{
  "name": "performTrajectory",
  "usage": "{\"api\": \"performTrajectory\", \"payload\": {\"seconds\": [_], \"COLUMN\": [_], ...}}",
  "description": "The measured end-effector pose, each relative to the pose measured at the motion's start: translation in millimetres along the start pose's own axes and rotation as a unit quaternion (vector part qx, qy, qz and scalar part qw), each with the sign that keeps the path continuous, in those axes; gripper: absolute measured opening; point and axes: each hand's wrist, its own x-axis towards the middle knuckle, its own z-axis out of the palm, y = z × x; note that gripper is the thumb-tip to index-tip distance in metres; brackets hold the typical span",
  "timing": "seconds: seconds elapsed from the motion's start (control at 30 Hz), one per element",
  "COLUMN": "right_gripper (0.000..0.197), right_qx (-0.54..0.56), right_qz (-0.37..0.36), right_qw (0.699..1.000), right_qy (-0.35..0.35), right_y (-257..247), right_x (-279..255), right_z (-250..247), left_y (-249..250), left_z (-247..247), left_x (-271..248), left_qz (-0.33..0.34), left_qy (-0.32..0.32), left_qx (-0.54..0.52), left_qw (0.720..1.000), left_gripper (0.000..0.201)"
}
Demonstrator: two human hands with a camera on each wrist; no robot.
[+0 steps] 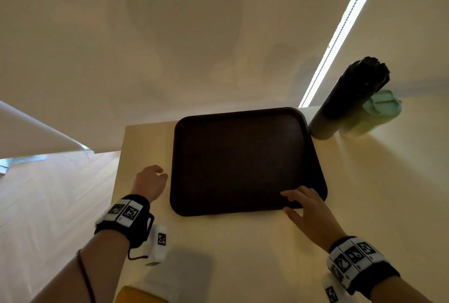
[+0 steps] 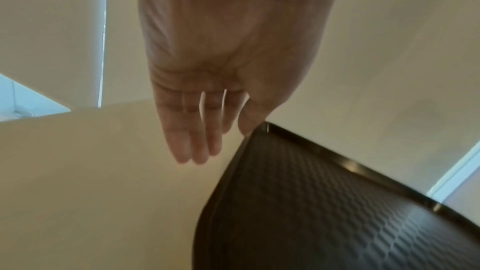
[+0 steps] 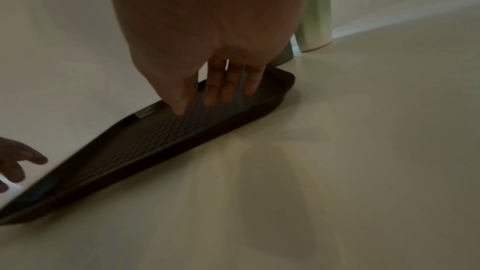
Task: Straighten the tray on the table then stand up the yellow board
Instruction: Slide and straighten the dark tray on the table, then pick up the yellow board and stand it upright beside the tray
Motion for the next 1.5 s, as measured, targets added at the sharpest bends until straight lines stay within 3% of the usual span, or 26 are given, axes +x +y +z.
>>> {"api": "performTrajectory", "payload": {"seconds": [0.07,0.13,0.33,0.5,0.77,1.0,1.17,1.5], "right_gripper": [0.036,0.035,0.028,0.030,0.040,0.037,0.037,0.038], "right_qx": [0.014,0.026,0.085,0.146,0.212,0.238,0.226,0.222], "right_qz": [-0.014,-0.027,-0.041,-0.052,-0.012,0.051,0.064,0.047], "right_qw": [1.000,0.998,0.986,0.965,0.945,0.940,0.952,0.965], "right_qy": [-0.011,-0.043,-0.138,-0.214,-0.248,-0.241,-0.197,-0.134], "right_y": [-15.3,-31.5,-76.0,-124.3,-182.2,-199.2,-210.4,-268.2], "right_x": [-7.6,-17.9,-54.2,-85.8,-106.5,-106.6,-97.2,47.8], "right_z": [4.3,12.1,46.8,83.3,135.9,170.6,177.7,152.3], "left_y": [-7.4,-22.2,-98.8,-162.4,-206.8,-207.5,-196.2,-129.9], "left_z": [-13.6,-25.4,-41.9,-26.9,10.6,19.4,4.8,-72.2], "left_x": [-19.1,-38.6,-110.6,-172.7,-225.0,-217.8,-196.3,-71.1], "left_qz": [-0.009,-0.019,-0.060,-0.119,-0.164,-0.152,-0.148,-0.066], "left_qy": [-0.019,-0.035,-0.015,0.014,0.033,0.008,0.007,0.012], "left_qx": [-0.034,-0.052,-0.080,-0.091,-0.237,-0.316,-0.305,-0.320], "left_qw": [0.999,0.998,0.995,0.989,0.957,0.937,0.941,0.945], "left_gripper": [0.018,0.014,0.021,0.026,0.036,0.029,0.025,0.028]}}
